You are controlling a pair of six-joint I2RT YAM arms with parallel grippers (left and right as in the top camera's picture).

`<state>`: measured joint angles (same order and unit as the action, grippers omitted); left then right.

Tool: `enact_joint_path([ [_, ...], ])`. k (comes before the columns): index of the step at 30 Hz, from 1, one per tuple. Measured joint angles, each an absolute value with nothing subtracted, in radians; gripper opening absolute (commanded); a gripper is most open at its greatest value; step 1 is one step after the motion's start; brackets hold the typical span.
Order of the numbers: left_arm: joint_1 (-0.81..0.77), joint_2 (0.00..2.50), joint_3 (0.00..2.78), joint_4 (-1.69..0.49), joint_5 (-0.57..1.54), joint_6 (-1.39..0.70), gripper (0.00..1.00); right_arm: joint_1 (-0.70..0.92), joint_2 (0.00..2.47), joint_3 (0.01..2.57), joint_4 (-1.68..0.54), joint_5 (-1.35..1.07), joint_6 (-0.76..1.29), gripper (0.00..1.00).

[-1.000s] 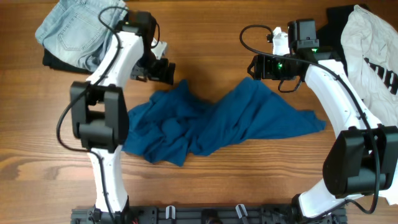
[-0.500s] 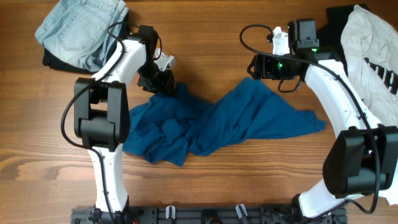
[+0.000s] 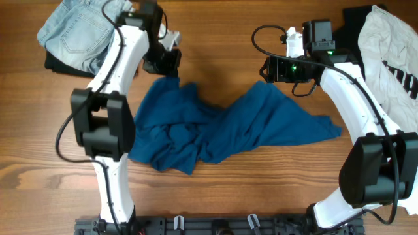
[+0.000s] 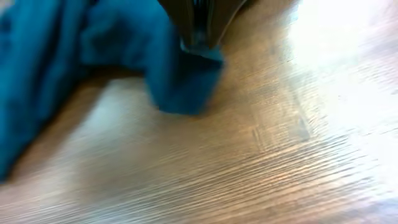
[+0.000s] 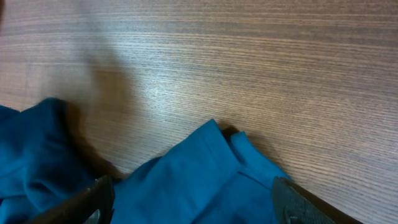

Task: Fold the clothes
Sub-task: 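Pull the shirt edge up-left with the left gripper, then grasp the right side of the teal shirt with the right gripper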

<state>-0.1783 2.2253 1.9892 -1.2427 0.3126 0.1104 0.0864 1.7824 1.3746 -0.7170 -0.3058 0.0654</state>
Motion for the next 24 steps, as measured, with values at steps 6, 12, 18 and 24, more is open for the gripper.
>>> enact_joint_path([
  [6, -0.182, 2.103, 2.021, -1.319, 0.313, 0.103, 0.04, 0.086, 1.782, 1.375, -0.710, -0.306, 0.065, 0.81],
  [12, -0.183, 2.100, 2.021, -1.321, 0.313, 0.079, 0.04, 0.086, 1.784, 1.375, -0.680, -0.286, 0.065, 0.80],
  [18, -0.183, 2.100, 2.021, -1.318, 0.313, 0.061, 0.04, 0.086, 1.899, 1.375, -0.627, -0.209, 0.065, 0.77],
  [24, -0.183, 2.100, 2.021, -1.311, 0.313, 0.060, 0.04, 0.087, 1.993, 1.374, -0.588, -0.197, 0.058, 0.73],
])
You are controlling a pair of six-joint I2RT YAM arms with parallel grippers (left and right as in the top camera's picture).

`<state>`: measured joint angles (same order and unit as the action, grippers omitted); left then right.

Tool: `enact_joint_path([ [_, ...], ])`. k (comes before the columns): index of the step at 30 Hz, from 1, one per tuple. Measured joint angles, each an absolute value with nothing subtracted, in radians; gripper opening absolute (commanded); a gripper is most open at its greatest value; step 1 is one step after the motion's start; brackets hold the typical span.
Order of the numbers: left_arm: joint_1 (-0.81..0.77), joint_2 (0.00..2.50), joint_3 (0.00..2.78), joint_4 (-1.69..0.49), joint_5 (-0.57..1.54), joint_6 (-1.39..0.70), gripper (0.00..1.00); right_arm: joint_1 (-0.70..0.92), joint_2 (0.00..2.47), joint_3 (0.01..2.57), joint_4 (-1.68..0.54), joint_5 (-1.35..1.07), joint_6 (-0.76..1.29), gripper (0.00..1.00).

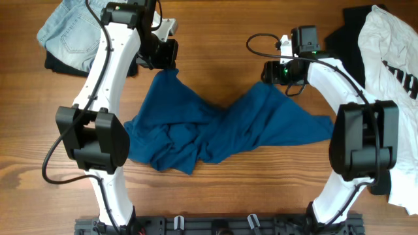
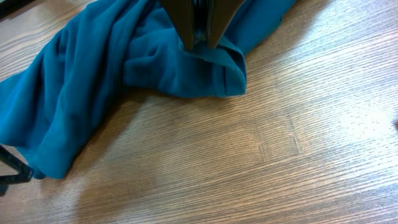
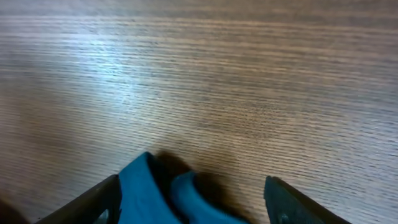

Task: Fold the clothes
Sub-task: 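Grasp the right side of the teal shirt with the right gripper, then lift the shirt with both grippers and stretch it apart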

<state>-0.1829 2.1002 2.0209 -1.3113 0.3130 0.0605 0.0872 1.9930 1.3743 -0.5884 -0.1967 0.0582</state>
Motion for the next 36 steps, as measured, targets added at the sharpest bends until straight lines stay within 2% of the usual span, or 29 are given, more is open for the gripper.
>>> enact_joint_path([
  [5, -0.183, 2.100, 2.021, -1.310, 0.313, 0.057, 0.04, 0.105, 2.027, 1.374, -0.589, -0.208, 0.044, 0.71],
  [7, -0.183, 2.100, 2.021, -1.314, 0.313, 0.057, 0.04, 0.111, 2.045, 1.374, -0.589, -0.217, 0.039, 0.65],
  [10, -0.183, 2.100, 2.021, -1.318, 0.313, 0.054, 0.04, 0.113, 2.062, 1.374, -0.589, -0.226, 0.037, 0.45],
  [12, -0.183, 2.100, 2.021, -1.324, 0.313, 0.049, 0.04, 0.113, 2.064, 1.374, -0.589, -0.229, 0.031, 0.12],
  [13, -0.183, 2.100, 2.021, -1.325, 0.313, 0.046, 0.04, 0.113, 2.065, 1.374, -0.588, -0.231, 0.031, 0.04],
  [18, -0.183, 2.100, 2.021, -1.322, 0.313, 0.016, 0.04, 0.109, 2.065, 1.375, -0.590, -0.248, 0.028, 0.04],
  [24, -0.170, 2.067, 2.059, -1.309, 0.246, -0.028, 0.04, 0.019, 2.024, 1.477, -0.739, -0.353, 0.028, 0.04],
  [27, -0.127, 1.965, 2.139, -1.306, 0.215, -0.045, 0.04, -0.088, 1.864, 1.604, -0.858, -0.405, 0.015, 0.04],
  [32, -0.049, 1.756, 2.199, -1.287, 0.202, -0.068, 0.04, -0.220, 1.573, 1.668, -0.918, -0.419, -0.006, 0.04],
  [36, -0.030, 1.661, 2.206, -1.282, 0.199, -0.074, 0.04, -0.257, 1.490, 1.673, -1.002, -0.422, -0.025, 0.04],
])
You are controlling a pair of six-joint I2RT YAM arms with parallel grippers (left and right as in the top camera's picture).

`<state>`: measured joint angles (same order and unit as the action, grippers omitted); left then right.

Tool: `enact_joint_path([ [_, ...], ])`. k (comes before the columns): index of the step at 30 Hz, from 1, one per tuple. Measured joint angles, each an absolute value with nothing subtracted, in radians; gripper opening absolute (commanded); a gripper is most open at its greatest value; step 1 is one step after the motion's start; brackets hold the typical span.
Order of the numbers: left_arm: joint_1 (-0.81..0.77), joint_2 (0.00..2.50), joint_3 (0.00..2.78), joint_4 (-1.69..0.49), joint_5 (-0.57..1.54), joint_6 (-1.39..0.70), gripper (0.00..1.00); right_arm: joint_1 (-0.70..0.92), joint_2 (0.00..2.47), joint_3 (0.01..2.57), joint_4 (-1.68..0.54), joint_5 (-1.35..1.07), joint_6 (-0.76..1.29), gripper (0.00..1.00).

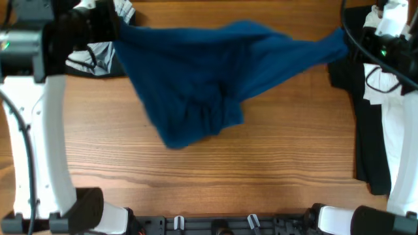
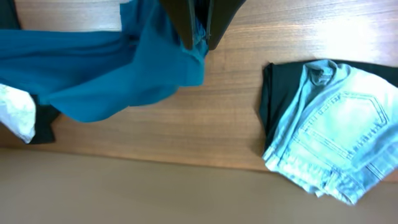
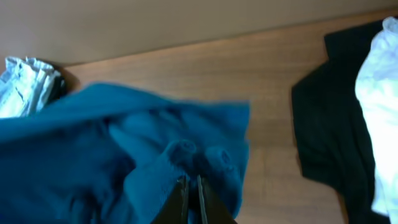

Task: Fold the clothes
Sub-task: 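Lift the shirt with both grippers and stretch it apart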

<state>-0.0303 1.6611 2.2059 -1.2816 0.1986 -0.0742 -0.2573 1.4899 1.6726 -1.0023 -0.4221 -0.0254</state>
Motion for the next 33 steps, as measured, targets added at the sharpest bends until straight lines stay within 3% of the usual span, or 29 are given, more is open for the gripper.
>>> enact_joint_path([
  [7, -0.032, 1.659, 2.206, -1.295, 0.199, -0.095, 0.04, -0.258, 1.504, 1.636, -1.232, -0.385, -0.033, 0.04],
  [12, -0.041, 1.659, 2.206, -1.317, 0.199, -0.096, 0.04, -0.258, 1.505, 1.435, -1.274, -0.374, -0.031, 0.04],
  [17, -0.041, 1.659, 2.206, -1.342, 0.199, -0.096, 0.04, -0.255, 1.511, 1.133, -1.230, -0.424, -0.057, 0.43],
  [22, -0.041, 1.659, 2.206, -1.344, 0.198, -0.096, 0.04, -0.231, 1.511, 1.070, -1.192, -0.481, -0.110, 0.56],
  [24, -0.041, 1.659, 2.206, -1.345, 0.199, -0.096, 0.04, -0.230, 1.511, 1.068, -1.073, -0.491, -0.101, 0.60],
  [29, -0.041, 1.662, 2.206, -1.344, 0.199, -0.096, 0.04, -0.213, 1.512, 1.069, -0.730, -0.438, -0.027, 0.62],
  [33, -0.041, 1.665, 2.206, -1.344, 0.198, -0.096, 0.04, -0.164, 1.565, 1.069, -0.636, -0.314, 0.034, 0.62],
])
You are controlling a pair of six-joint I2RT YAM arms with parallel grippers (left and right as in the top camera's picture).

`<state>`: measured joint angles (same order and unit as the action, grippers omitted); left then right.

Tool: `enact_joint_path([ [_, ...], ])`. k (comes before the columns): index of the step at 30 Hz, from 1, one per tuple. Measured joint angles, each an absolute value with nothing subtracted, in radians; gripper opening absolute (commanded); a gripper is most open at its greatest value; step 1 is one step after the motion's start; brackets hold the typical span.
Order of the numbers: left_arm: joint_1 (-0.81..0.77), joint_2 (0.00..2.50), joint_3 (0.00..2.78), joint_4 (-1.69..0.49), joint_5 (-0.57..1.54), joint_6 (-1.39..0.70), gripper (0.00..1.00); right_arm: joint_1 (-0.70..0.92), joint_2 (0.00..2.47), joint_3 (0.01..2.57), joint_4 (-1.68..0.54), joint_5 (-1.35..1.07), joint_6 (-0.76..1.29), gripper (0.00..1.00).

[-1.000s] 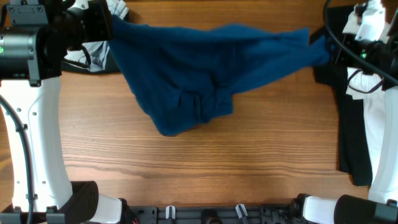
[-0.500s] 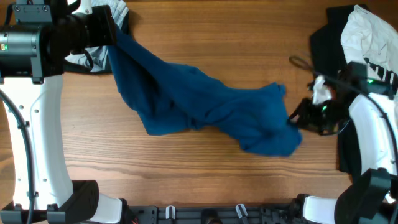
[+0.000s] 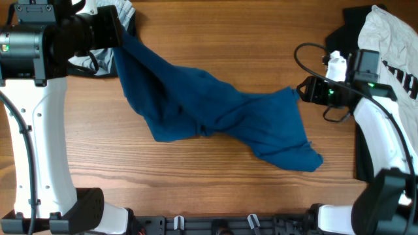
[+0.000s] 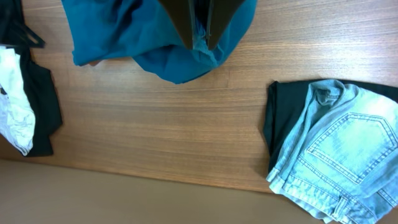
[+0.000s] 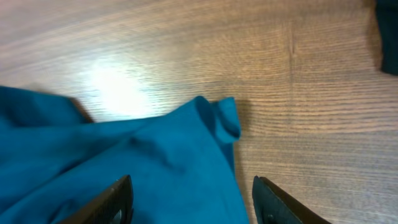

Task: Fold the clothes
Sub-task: 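Lift the shirt with both grippers and stretch it apart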

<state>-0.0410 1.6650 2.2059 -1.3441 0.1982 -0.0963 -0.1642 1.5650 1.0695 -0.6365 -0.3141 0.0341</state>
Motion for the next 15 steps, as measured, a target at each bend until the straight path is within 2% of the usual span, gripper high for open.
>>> enact_joint_path([
  [15, -0.041, 1.742, 2.206, -1.370, 0.198, -0.096, 0.04, -0.117, 1.870, 1.069, -0.360, -0.253, 0.169, 0.61],
])
